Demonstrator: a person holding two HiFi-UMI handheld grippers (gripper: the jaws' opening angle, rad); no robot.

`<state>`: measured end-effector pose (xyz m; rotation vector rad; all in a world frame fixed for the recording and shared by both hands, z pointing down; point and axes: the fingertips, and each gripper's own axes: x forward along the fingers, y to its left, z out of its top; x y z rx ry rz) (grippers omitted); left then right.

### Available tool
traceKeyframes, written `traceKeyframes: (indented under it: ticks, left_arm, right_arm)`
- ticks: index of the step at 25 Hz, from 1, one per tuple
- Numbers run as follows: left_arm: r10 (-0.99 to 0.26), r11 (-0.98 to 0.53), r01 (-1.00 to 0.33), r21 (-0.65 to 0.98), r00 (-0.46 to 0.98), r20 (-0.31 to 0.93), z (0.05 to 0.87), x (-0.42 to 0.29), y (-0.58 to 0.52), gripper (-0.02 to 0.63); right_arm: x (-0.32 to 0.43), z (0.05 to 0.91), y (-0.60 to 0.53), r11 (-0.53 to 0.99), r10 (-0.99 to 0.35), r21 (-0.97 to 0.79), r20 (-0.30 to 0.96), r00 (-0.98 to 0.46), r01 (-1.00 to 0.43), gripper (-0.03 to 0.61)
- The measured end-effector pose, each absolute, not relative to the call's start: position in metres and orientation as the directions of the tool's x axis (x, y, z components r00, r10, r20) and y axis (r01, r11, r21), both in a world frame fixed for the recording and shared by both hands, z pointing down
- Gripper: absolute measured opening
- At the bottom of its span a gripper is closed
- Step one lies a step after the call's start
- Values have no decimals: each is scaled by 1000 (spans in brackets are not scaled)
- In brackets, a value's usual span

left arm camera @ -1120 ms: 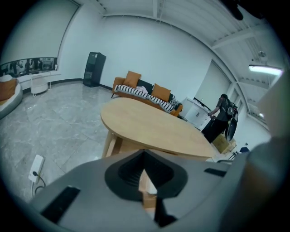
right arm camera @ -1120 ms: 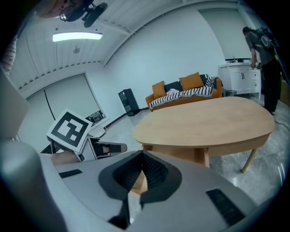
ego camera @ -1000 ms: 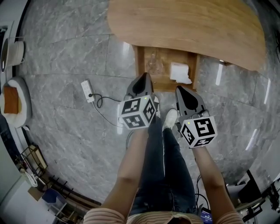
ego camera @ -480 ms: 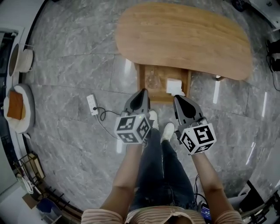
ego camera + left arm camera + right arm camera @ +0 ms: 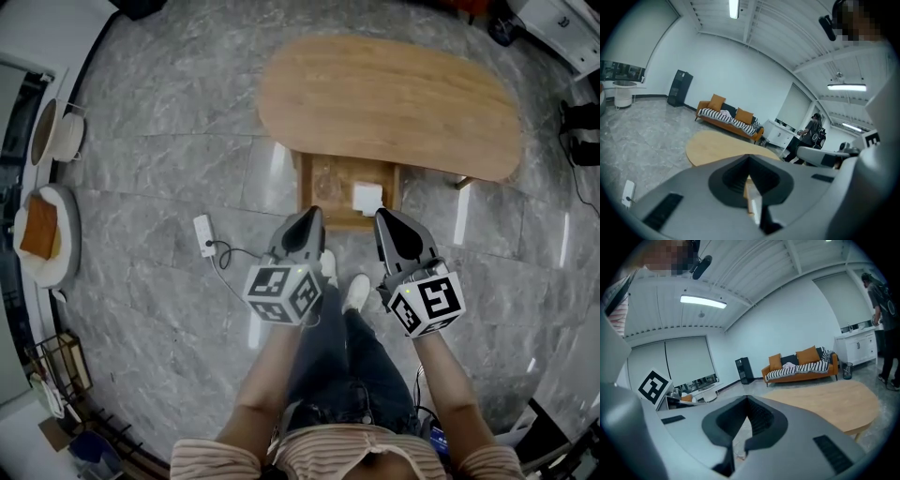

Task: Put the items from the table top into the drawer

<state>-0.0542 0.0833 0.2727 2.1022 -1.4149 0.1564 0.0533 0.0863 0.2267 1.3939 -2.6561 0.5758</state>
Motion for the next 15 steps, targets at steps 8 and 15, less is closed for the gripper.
traceKeyframes:
  ticks: [8,15]
  left_arm:
    - [-849,-321,-916,239,390,356,215,-46,99,14]
    - [-877,-360,-925,121,380,293,159,-40,114,14]
  right_arm:
    - [64,175,103,547,-784,-226,199,-588,-806,8]
    - [70,132,120,565,-797,-174,135,-588,-806,8]
